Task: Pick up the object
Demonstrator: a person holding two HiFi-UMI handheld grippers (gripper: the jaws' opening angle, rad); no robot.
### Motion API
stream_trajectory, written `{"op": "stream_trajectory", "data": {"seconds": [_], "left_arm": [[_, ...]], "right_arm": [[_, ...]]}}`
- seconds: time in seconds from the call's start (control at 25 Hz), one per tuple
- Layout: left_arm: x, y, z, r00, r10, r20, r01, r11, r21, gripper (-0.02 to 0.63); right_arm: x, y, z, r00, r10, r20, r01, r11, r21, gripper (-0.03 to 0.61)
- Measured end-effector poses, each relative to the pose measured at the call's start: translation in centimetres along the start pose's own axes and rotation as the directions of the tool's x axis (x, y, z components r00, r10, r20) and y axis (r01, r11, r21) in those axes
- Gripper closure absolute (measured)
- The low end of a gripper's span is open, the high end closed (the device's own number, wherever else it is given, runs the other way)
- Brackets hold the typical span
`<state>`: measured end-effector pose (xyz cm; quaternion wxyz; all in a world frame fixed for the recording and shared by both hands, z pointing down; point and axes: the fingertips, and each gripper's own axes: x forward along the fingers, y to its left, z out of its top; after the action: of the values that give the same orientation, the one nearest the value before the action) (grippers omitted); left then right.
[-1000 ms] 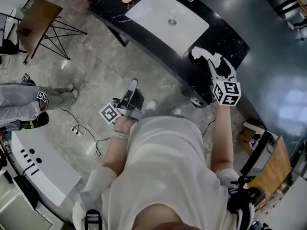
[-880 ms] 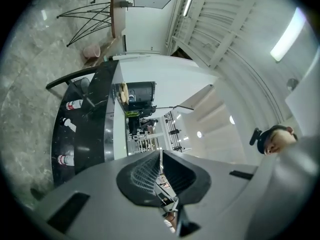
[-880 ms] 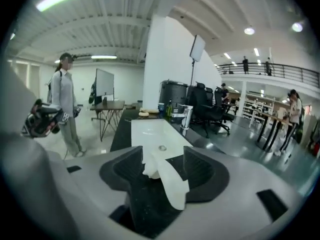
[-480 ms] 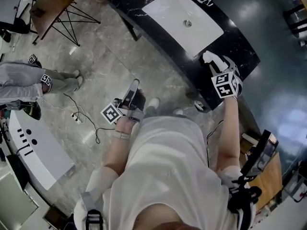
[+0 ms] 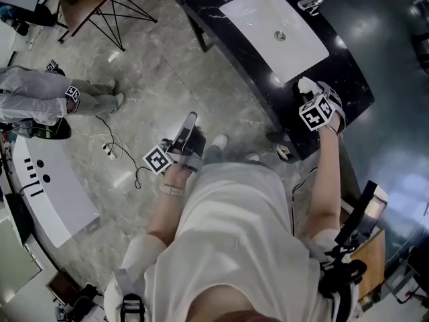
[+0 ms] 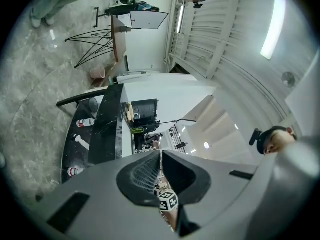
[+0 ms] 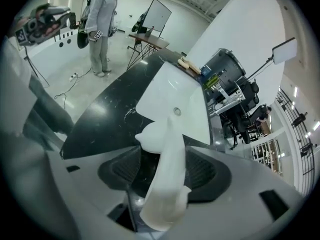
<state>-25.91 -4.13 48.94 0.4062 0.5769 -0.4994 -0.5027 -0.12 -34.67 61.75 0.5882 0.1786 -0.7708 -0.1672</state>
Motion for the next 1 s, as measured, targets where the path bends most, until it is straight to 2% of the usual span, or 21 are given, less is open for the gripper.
{"op": "stream_trajectory", "data": {"seconds": [0.32, 0.8, 1.0], "left_arm": [[-1.9, -0.2, 1.1, 0.999, 0.019, 0.043, -0.019, 1.000, 0.008, 0.606], [-2.0, 0.1, 0.9, 0.999, 0.027, 0.035, -0.027, 1.000, -0.001, 0.606], [-1.5, 0.0, 0.9, 0.999, 0.025, 0.024, -0.025, 1.000, -0.002, 0.606]], "right_arm": [[1.8, -1.6, -0.2, 0.997, -0.057, -0.047, 0.054, 0.996, -0.070, 0.298], [2.2, -1.9, -0.1, 0.997, -0.016, -0.071, 0.011, 0.997, -0.073, 0.299], [2.2, -1.4, 0.2, 0.993, 0.040, -0.115, -0.052, 0.994, -0.100, 0.314]]}}
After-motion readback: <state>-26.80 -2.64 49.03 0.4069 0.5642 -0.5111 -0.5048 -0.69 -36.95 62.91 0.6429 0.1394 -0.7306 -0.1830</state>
